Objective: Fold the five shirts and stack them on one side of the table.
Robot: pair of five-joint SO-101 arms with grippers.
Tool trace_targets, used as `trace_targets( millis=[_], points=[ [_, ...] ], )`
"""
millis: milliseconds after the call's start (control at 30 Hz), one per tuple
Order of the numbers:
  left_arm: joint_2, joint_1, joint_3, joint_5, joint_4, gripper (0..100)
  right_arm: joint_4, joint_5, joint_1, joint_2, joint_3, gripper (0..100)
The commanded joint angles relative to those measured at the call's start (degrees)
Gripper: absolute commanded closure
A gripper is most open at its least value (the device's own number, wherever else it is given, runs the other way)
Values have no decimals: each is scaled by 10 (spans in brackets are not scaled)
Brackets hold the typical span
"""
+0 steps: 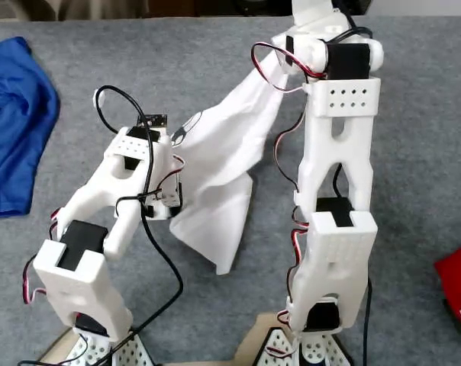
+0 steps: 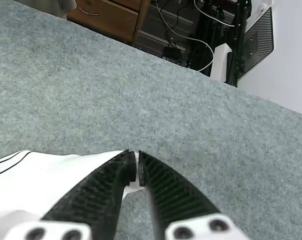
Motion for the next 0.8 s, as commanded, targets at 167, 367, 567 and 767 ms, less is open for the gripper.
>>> trace_targets(
  millis=[167, 367, 567, 767],
  points=[
    [-29, 1, -6, 3, -14, 978, -11, 2, -2, -2, -22, 994],
    [-29, -1, -12, 0, -10, 981, -11, 2, -2, -2, -22, 994],
    [-30, -11, -56, -1, 31, 981, 0, 2, -2, -2, -22, 994],
    [-30, -75, -213, -1, 106, 981, 29, 2, -12, -4, -26, 994]
  ],
)
